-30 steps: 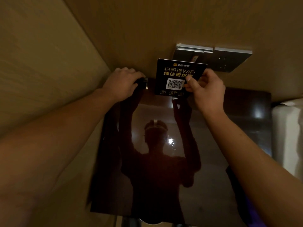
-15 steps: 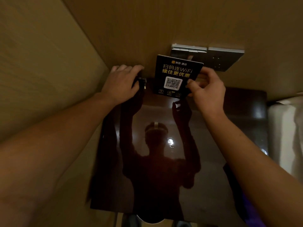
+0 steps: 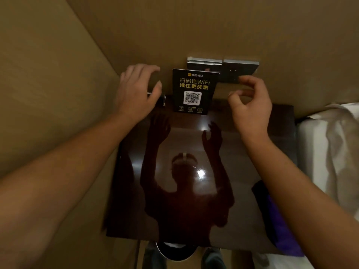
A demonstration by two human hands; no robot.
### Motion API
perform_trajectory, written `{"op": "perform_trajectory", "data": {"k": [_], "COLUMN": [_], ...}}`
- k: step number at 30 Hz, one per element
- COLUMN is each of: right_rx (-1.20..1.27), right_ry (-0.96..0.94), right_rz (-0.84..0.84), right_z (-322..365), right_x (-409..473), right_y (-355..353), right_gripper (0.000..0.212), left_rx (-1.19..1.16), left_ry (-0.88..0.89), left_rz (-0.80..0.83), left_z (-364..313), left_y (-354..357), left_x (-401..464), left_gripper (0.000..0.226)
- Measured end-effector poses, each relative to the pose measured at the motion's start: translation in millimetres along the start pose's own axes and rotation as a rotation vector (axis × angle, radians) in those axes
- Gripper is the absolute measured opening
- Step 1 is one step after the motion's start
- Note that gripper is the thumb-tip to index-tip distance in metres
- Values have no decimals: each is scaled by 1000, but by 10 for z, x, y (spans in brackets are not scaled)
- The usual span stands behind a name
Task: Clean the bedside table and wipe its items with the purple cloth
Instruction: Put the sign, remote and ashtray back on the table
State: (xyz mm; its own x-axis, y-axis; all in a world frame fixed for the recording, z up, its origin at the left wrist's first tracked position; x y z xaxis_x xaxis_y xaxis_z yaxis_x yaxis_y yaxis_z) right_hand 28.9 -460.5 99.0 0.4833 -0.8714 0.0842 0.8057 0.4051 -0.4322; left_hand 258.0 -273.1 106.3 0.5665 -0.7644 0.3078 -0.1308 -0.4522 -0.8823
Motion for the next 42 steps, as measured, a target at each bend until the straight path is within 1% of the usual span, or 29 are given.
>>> {"op": "perform_trajectory", "data": {"k": [2, 3, 7, 9, 11, 12, 14, 15, 17, 19, 24, 26, 29, 33, 39, 42], "right_rx": [6, 5, -12, -6, -13, -17, -14, -14, -8, -20, -45, -72, -137, -189, -211, -234], "right_ry": [-21, -21, -76, -88, -110, -108, -124, -121, -123, -126, -135, -117, -84, 17, 171, 248], "right_rz": [-12, -20, -60, -81, -66, -66, -54, -55, -58, -62, -106, -145, -217, -311, -509, -587], "right_z": [109, 100, 219, 237, 253, 232, 235, 203, 208, 178, 105, 6, -173, -437, -741, -863], "right_x": [-28, -25, -78, -100, -177, -172, -282, -293, -431, -555, -961, -1141, -1437, -1921, -2877, -3424], "right_y": [-258, -278, -804, -979, -1319, -1331, -1664, -1669, -2048, -2270, -2801, -3033, -3375, -3812, -4443, -4668], "right_gripper": [40, 40, 40, 40, 40, 40, 39, 39, 39, 40, 39, 39, 44, 51, 54, 60], "left_rx": [-41, -62, -100, -109, -112, -124, -117, -127, -144, -170, -170, -172, -209, -251, -298, -335], "left_ry": [-13, -27, 6, 17, 38, 42, 36, 24, 33, 51, 82, 143, 270, 397, 596, 747], "left_rz": [-83, -119, -246, -255, -259, -242, -212, -200, -174, -133, 33, 89, 124, 191, 313, 364], "left_z": [-190, -180, -576, -740, -1121, -1179, -1561, -1593, -1995, -2252, -2835, -3164, -3659, -4164, -4881, -5321], "left_y": [-244, -327, -650, -700, -712, -692, -669, -664, -672, -657, -373, -197, 74, 384, 641, 733], "left_x": [39, 45, 42, 43, -63, -74, -214, -224, -343, -441, -684, -721, -831, -1131, -1688, -2073], "left_gripper": [34, 33, 28, 27, 27, 28, 31, 33, 38, 42, 54, 57, 59, 57, 57, 55]}}
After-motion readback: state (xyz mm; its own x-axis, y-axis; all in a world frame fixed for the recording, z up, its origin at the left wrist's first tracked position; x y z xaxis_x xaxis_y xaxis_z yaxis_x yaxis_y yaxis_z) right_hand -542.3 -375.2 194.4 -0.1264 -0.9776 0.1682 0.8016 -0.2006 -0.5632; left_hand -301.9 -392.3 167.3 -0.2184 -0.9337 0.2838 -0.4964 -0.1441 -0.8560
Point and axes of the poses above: each hand's wrist, its own x-axis towards the middle knuckle, its own y-axis out of the palm, z = x × y, the point moved 9 cm from there along x, towards the middle knuckle
